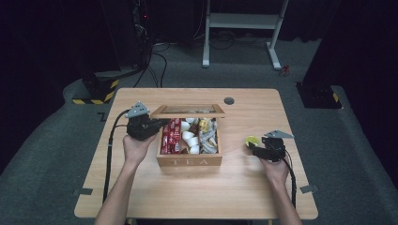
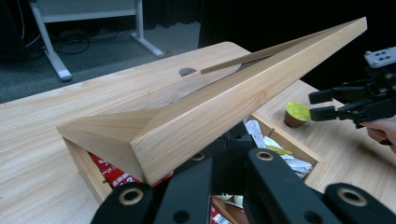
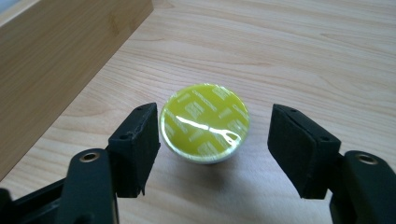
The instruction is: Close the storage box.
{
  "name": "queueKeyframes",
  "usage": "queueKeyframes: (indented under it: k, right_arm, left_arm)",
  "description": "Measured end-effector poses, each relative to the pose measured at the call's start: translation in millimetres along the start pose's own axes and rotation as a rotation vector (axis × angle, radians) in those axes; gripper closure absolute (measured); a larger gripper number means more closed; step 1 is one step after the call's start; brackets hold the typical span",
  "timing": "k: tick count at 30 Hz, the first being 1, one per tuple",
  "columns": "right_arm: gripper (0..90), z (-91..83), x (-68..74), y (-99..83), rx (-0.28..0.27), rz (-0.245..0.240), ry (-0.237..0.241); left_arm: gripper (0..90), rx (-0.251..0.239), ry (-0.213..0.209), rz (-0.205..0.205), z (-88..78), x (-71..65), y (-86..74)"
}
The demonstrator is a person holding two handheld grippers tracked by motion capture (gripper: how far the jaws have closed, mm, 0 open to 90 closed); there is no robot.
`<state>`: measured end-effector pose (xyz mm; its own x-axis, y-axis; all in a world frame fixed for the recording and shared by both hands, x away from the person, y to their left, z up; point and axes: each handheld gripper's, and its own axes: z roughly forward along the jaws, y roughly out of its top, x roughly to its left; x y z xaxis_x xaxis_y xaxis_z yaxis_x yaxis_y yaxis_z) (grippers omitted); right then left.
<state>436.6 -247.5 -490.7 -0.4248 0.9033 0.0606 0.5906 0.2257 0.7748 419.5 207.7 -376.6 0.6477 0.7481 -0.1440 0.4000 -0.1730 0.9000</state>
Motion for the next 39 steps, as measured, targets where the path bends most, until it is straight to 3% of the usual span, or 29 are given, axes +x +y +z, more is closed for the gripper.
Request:
queueKeyframes:
  k: [8, 13, 26, 39]
  right_arm:
    - [39.4, -22.9, -9.1, -20.5, -0.054, 0.036, 0.000]
    - [43.2, -26.6, -9.7, -28.9, -0.065, 0.025, -0.002]
    - [43.3, -22.8, -8.0, -50.6, -0.002, 0.005, -0.048]
    - [42.6, -19.7, -6.5, -55.0, 0.036, -0.008, -0.112]
  left_arm:
    - [90.0, -0.002, 0.002, 0.005, 0.0, 0.1, -0.2]
    - [90.0, -0.001, 0.000, 0.003, 0.0, -0.1, -0.7]
    - [90.0, -0.005, -0.005, 0.003, -0.4, -0.6, -4.3]
    - [90.0, 0.010, -0.036, 0.000, -2.0, -2.5, -16.2]
